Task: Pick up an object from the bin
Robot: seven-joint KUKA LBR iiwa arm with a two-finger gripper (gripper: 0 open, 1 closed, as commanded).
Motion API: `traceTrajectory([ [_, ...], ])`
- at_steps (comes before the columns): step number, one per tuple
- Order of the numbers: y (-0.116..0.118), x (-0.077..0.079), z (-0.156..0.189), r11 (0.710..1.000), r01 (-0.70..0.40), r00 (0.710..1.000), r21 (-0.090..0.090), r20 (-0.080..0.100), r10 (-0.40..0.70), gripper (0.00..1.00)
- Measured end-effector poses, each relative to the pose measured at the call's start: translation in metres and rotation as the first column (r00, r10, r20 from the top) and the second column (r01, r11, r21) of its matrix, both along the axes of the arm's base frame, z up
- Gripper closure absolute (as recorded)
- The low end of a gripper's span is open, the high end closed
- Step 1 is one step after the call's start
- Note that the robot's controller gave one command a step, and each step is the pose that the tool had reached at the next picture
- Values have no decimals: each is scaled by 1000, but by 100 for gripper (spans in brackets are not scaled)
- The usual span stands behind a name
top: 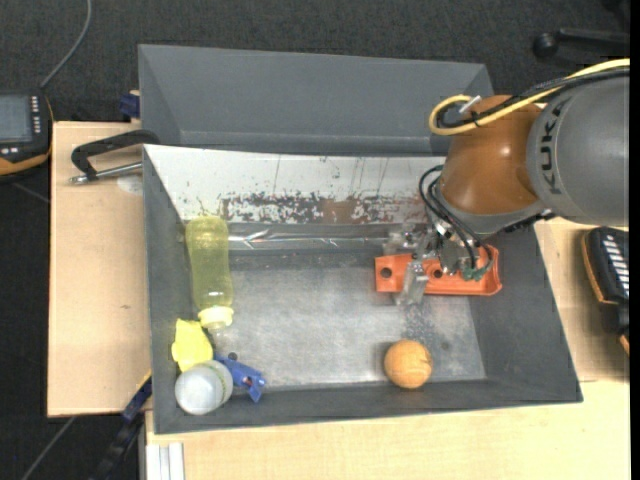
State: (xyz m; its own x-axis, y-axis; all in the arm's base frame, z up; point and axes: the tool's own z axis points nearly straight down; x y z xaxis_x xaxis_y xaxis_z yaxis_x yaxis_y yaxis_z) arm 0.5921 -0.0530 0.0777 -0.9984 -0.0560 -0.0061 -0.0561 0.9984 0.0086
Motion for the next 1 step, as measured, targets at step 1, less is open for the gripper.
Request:
traceTrajectory([
  [1,13,-50,58,963,-270,963,1,5,270,100],
])
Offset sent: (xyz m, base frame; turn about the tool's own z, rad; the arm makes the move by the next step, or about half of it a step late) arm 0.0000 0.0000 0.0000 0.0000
